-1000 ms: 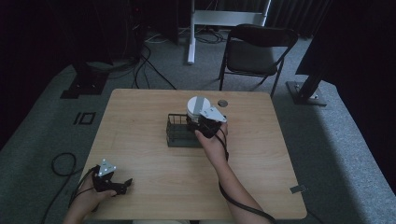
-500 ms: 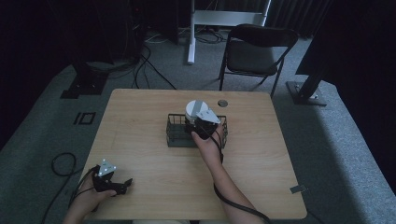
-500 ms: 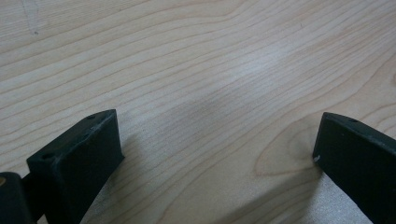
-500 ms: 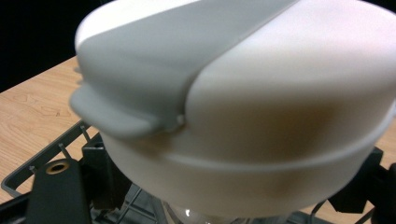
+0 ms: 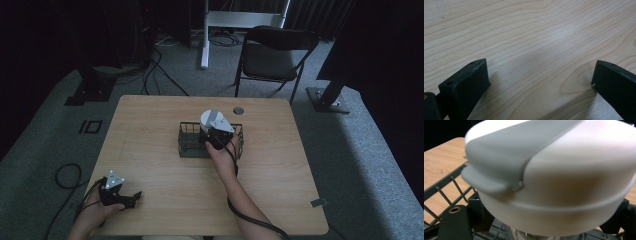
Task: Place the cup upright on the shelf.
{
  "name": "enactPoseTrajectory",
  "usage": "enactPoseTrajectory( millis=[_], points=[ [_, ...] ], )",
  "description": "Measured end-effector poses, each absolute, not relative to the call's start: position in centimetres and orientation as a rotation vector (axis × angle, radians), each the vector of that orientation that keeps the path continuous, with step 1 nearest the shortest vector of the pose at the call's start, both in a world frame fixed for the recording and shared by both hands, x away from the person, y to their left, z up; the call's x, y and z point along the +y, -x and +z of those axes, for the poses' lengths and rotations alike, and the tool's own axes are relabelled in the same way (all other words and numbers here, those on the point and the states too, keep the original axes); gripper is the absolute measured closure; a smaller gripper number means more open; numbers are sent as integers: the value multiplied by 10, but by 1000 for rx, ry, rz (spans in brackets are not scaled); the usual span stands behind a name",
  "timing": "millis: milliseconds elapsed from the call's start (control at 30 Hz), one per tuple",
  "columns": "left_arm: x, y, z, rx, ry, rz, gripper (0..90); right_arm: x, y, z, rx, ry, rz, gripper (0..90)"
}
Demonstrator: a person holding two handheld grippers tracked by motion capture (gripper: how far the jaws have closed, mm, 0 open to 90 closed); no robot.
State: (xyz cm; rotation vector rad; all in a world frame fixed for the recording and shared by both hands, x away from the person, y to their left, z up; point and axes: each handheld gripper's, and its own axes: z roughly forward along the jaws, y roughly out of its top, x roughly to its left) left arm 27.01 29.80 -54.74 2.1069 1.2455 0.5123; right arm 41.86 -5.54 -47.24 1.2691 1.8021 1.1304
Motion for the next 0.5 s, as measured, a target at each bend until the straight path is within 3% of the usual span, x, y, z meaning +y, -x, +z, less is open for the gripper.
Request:
enactPoseTrajectory(
  millis=[500],
  points=[
    [298,-270,-547,1245,-2107,512,14,-54,-422,-475,1860,-1304,1110,185]
  ],
)
